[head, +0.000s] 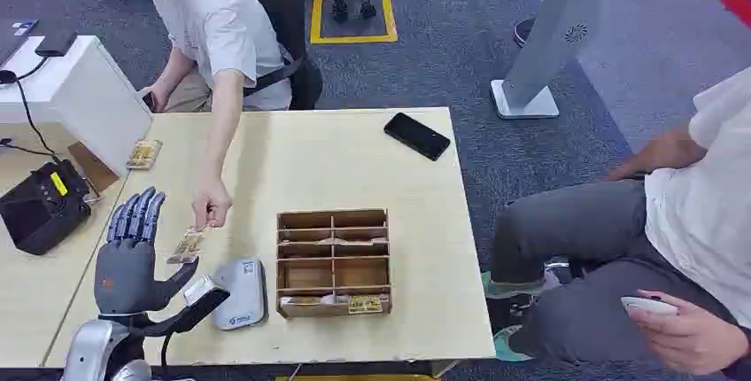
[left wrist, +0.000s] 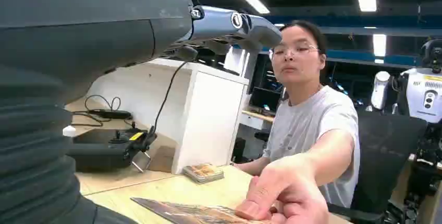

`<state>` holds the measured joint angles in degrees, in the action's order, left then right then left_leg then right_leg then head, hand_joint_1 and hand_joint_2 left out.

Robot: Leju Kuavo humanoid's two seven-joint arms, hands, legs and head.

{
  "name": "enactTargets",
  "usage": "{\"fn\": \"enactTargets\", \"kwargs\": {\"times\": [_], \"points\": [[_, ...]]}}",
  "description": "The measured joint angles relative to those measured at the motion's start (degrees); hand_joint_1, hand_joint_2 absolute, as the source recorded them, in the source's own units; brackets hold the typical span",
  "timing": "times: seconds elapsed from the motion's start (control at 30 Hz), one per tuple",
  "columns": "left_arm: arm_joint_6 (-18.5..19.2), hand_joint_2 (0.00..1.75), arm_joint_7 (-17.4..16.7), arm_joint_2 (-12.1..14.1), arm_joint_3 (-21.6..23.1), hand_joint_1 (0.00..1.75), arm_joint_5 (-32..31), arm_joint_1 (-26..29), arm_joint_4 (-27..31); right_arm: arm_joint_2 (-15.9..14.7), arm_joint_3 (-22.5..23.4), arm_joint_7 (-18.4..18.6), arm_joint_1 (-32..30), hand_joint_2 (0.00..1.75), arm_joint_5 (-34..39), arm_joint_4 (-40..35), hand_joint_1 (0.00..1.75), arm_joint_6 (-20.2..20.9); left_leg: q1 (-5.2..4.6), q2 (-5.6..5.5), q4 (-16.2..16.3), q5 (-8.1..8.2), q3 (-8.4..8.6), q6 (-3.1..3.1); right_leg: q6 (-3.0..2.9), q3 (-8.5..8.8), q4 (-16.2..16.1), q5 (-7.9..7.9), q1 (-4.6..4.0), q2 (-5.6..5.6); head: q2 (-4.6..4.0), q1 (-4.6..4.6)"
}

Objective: Pass the card to the sensor for recognition and then transmit it.

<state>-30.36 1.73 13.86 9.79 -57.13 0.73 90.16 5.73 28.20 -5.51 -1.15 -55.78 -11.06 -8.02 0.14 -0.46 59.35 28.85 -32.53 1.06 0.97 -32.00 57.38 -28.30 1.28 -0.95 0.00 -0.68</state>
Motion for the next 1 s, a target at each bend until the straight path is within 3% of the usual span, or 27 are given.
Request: {"fn": "enactTargets", "kwargs": {"times": [0.43, 0.47, 0.5, 0.53, 1.0], "points": [[-0.3, 1.75, 0.1, -0.3, 0.0, 0.0, 0.2, 0.0, 0.0, -0.1, 0.0, -0.3, 0.1, 0.0, 0.0, 0.2, 0.0, 0.0, 0.0, 0.0, 0.0, 0.0, 0.0, 0.0, 0.0, 0.0, 0.0, 0.0, 0.0, 0.0, 0.0, 0.0], [-0.3, 1.75, 0.2, -0.4, 0.0, 0.14, 0.2, 0.0, 0.0, -0.1, 0.0, -0.3, 0.1, 0.0, 0.0, 0.2, 0.0, 0.0, 0.0, 0.0, 0.0, 0.0, 0.0, 0.0, 0.0, 0.0, 0.0, 0.0, 0.0, 0.0, 0.0, 0.0], [-0.4, 1.75, 0.2, -0.5, 0.0, 1.62, 0.2, 0.0, 0.0, -0.1, 0.0, -0.3, 0.1, 0.0, 0.0, 0.2, 0.0, 0.0, 0.0, 0.0, 0.0, 0.0, 0.0, 0.0, 0.0, 0.0, 0.0, 0.0, 0.0, 0.0, 0.0, 0.0], [-0.4, 1.75, 0.2, -0.6, 0.0, 1.75, 0.2, 0.0, 0.0, -0.1, 0.0, -0.4, 0.1, 0.0, 0.0, 0.2, 0.0, -0.1, 0.0, 0.0, 0.0, 0.0, 0.0, 0.0, 0.0, 0.0, 0.0, 0.0, 0.0, 0.0, 0.0, 0.0], [-0.2, 1.75, 0.6, -0.5, 0.2, 1.75, 1.0, 0.6, 0.0, -0.1, 0.0, -0.6, 0.1, 0.0, 0.1, 0.6, 0.0, 0.0, 0.0, 0.0, 0.0, 0.0, 0.0, 0.0, 0.0, 0.0, 0.0, 0.0, 0.0, 0.0, 0.0, 0.0]]}}
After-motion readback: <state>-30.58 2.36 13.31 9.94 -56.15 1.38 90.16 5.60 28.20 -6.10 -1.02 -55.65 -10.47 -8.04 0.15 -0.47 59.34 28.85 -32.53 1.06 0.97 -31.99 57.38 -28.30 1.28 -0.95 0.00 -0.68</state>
